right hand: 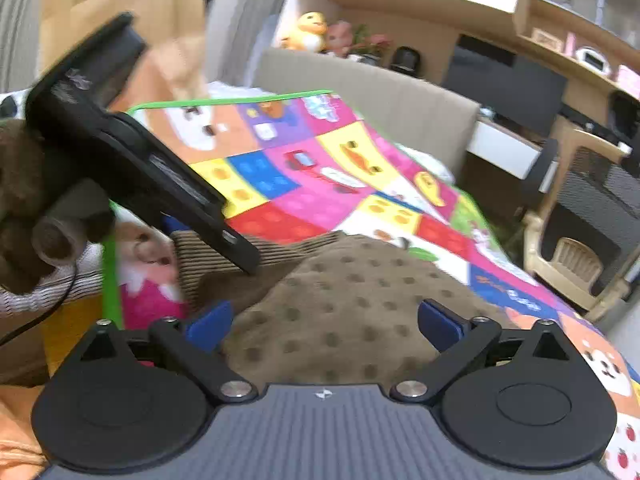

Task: Fold clothes

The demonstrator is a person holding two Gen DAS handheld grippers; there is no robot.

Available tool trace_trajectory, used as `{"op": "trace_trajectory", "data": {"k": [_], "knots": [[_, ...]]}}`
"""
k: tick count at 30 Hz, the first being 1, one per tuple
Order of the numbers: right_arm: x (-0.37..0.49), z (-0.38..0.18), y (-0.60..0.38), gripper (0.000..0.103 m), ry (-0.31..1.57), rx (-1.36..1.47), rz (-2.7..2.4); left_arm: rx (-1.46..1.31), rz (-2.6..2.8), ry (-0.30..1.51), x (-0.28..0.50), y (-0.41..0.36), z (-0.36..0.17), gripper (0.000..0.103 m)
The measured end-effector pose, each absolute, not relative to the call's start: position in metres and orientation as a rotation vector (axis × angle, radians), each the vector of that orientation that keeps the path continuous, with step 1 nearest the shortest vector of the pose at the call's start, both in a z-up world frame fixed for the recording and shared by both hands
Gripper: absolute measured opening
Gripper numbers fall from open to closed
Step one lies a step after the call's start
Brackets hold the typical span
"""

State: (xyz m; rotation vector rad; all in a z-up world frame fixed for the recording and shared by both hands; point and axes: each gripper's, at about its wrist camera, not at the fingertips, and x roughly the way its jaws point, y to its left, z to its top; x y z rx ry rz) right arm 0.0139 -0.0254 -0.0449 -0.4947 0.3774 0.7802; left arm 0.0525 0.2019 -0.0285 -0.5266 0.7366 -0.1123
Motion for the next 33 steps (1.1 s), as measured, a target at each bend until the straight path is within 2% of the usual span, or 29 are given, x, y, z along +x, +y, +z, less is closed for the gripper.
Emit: {"op": "trace_trajectory", "data": {"k": [2, 3, 4, 6, 10, 11, 12, 13, 14, 15, 17, 19, 20, 22, 24, 27, 28, 33], "knots": [[0.008, -0.051, -0.011, 0.101, 0.38, -0.528, 0.806, -0.534, -0.138, 0.762, 0.057, 0.195, -0.037, 0.053], [0.006, -0.054, -0.002, 0.101, 0.374, -0.548, 0.79, -0.538, -0.148, 0.771, 0.058, 0.193, -0.04, 0.044], [0.004, -0.057, 0.008, 0.101, 0.367, -0.568, 0.769, -0.55, -0.161, 0.775, 0.06, 0.192, -0.042, 0.029], [0.007, -0.061, 0.022, 0.101, 0.375, -0.587, 0.747, -0.61, -0.192, 0.764, 0.064, 0.194, -0.038, 0.014], [0.023, -0.073, 0.045, 0.1, 0.372, -0.665, 0.685, -0.713, -0.253, 0.711, 0.068, 0.196, -0.021, 0.012], [0.027, -0.077, 0.049, 0.096, 0.36, -0.693, 0.662, -0.733, -0.269, 0.697, 0.068, 0.196, -0.015, 0.012], [0.031, -0.08, 0.052, 0.085, 0.35, -0.719, 0.642, -0.734, -0.279, 0.69, 0.069, 0.195, -0.011, 0.012], [0.035, -0.083, 0.054, 0.066, 0.34, -0.745, 0.623, -0.725, -0.284, 0.686, 0.07, 0.192, -0.008, 0.012], [0.04, -0.085, 0.053, 0.051, 0.344, -0.747, 0.614, -0.713, -0.288, 0.687, 0.071, 0.189, -0.005, 0.012], [0.044, -0.084, 0.049, 0.048, 0.367, -0.711, 0.624, -0.704, -0.287, 0.692, 0.074, 0.185, -0.004, 0.012], [0.051, -0.073, 0.036, 0.033, 0.391, -0.611, 0.643, -0.679, -0.282, 0.691, 0.077, 0.177, 0.001, 0.016], [0.057, -0.051, 0.012, 0.028, 0.4, -0.462, 0.649, -0.658, -0.275, 0.66, 0.076, 0.173, 0.012, 0.041], [0.061, -0.039, -0.003, 0.027, 0.401, -0.38, 0.647, -0.66, -0.28, 0.63, 0.074, 0.173, 0.019, 0.047], [0.07, -0.013, -0.045, 0.025, 0.391, -0.199, 0.618, -0.661, -0.267, 0.542, 0.067, 0.176, 0.041, 0.074], [0.079, 0.007, -0.098, 0.024, 0.386, -0.032, 0.561, -0.656, -0.244, 0.453, 0.059, 0.177, 0.062, 0.085], [0.086, 0.009, -0.174, 0.025, 0.401, 0.094, 0.444, -0.629, -0.216, 0.371, 0.054, 0.174, 0.086, 0.094], [0.089, 0.004, -0.198, 0.025, 0.414, 0.113, 0.395, -0.618, -0.211, 0.352, 0.053, 0.172, 0.093, 0.094], [0.095, -0.042, -0.27, 0.028, 0.575, 0.16, 0.247, -0.565, -0.231, 0.438, 0.077, 0.148, 0.088, 0.096]]}}
